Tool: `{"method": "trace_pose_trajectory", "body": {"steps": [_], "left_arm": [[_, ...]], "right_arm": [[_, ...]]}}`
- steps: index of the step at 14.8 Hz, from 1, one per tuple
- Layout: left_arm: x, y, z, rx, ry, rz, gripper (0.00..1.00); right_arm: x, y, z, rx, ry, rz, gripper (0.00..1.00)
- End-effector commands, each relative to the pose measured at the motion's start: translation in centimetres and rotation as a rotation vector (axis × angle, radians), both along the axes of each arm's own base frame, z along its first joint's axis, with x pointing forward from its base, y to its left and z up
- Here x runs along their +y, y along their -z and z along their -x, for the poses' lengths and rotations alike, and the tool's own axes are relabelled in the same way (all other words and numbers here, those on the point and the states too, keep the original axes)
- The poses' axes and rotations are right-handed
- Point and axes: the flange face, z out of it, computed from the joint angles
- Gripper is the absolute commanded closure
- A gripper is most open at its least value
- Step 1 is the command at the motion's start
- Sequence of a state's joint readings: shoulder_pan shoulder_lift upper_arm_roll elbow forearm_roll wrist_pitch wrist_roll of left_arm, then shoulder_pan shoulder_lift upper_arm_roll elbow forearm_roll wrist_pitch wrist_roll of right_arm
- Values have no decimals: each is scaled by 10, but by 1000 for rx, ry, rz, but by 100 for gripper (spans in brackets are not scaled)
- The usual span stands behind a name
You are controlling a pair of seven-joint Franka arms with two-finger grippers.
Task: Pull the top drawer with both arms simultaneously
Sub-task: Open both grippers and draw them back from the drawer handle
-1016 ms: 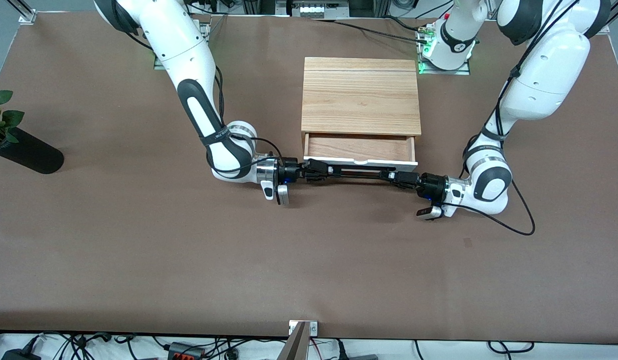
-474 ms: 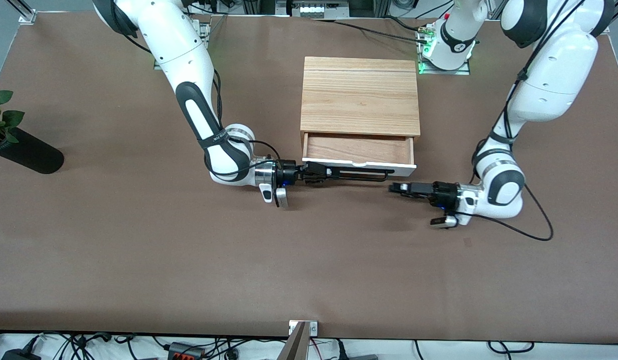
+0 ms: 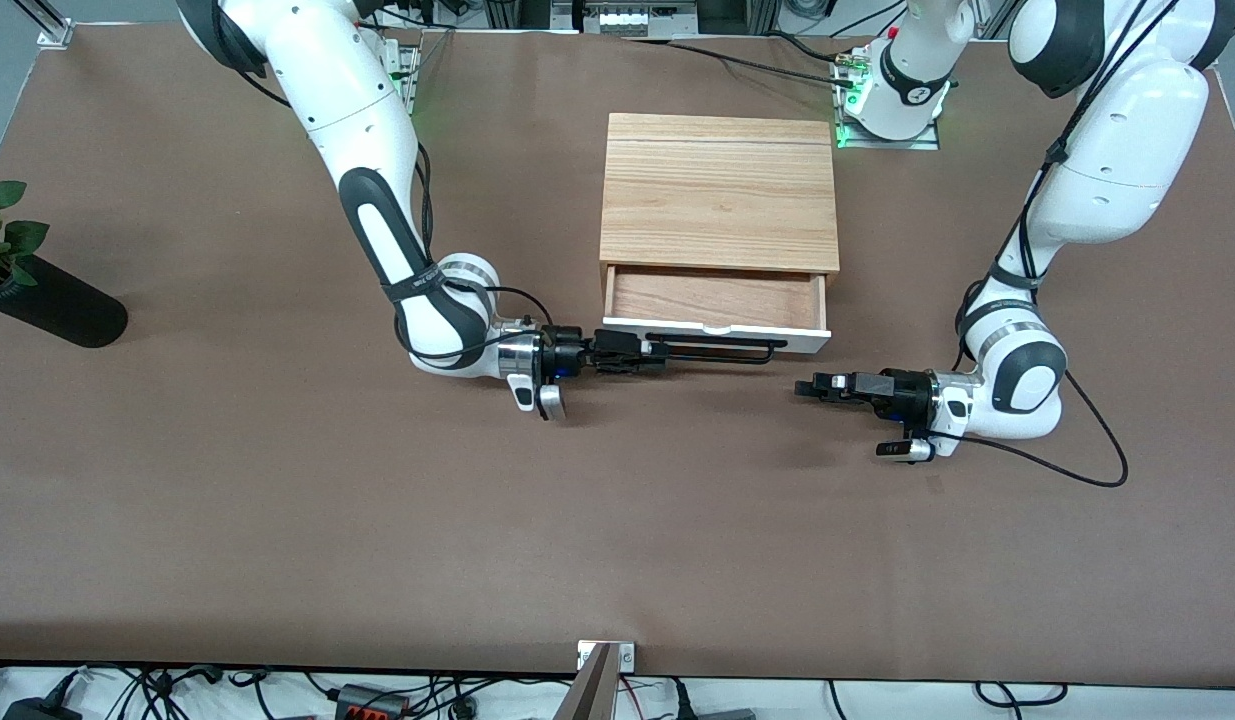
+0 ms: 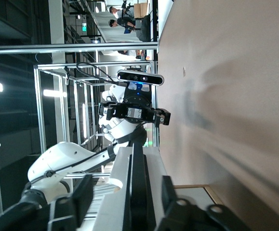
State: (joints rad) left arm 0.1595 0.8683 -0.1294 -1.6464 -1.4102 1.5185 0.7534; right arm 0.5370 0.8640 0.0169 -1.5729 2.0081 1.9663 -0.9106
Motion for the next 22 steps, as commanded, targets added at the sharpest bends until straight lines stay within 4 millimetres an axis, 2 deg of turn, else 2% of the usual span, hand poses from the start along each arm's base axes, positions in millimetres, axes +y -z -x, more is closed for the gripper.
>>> {"method": "trace_pose_trajectory", "body": {"steps": [1, 4, 8, 11, 14, 15, 18, 19, 20, 21, 22], "left_arm": [[1, -27, -11, 58, 12, -20, 0], [10, -55, -28, 72, 70, -118, 0], [31, -109, -52, 67, 212, -421, 0], [45, -128, -48, 52, 313, -670, 0], [64, -153, -41, 90, 369, -923, 0], [64, -164, -38, 107, 384, -1019, 0], [67, -205, -28, 117, 438, -1248, 0], [71, -227, -24, 121, 420, -1326, 0], [74, -244, -22, 137, 390, -1382, 0], [76, -261, -18, 154, 371, -1445, 0], [69, -278, -15, 134, 374, -1514, 0]], "right_arm": [[-3, -13, -2, 54, -26, 4, 0], [-16, -17, -13, 111, -50, 48, 0], [-37, -47, -50, 231, -71, 144, 0], [-54, -61, -68, 290, -94, 277, 0], [-78, -89, -94, 381, -59, 393, 0], [-87, -97, -102, 412, -43, 434, 0], [-108, -128, -113, 495, 13, 578, 0], [-122, -133, -119, 518, 45, 628, 0], [-132, -150, -125, 506, 74, 659, 0], [-137, -177, -130, 467, 94, 697, 0], [-146, -188, -131, 445, 112, 763, 0]]}}
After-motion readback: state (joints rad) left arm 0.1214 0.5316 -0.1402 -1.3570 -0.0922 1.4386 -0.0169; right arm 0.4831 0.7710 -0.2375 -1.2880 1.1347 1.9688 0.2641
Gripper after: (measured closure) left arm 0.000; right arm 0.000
